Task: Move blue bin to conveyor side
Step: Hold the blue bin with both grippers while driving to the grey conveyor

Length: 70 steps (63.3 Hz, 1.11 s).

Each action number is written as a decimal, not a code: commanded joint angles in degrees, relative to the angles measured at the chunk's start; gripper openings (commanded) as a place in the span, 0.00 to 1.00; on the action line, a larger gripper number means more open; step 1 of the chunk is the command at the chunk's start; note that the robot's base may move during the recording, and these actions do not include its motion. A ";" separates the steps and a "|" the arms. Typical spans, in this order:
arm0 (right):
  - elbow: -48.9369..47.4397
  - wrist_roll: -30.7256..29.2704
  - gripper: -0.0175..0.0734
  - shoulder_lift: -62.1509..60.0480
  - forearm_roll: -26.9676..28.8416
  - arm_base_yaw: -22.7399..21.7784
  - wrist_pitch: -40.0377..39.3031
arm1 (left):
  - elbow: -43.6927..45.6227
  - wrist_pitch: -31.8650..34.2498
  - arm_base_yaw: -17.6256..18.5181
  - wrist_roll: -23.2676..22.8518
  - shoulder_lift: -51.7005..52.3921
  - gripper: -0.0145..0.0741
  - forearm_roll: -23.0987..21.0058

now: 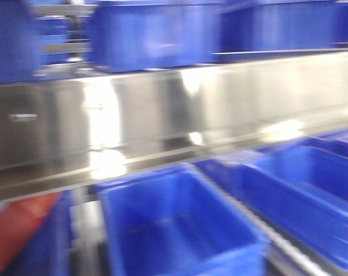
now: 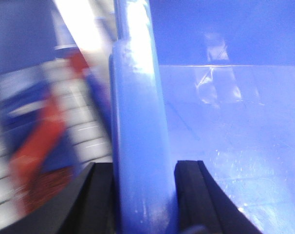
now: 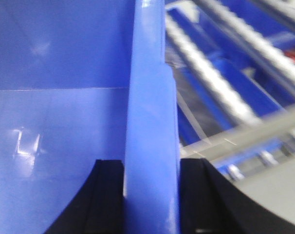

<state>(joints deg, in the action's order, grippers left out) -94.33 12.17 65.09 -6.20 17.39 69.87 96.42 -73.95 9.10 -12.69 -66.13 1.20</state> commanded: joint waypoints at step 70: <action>-0.94 -0.06 0.10 -1.27 -2.91 -0.26 -6.15 | 0.75 4.64 0.33 0.63 1.22 0.14 0.14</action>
<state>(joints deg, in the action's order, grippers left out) -94.33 12.26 65.09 -6.29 17.39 69.87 96.42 -73.85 9.10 -12.80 -66.13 1.09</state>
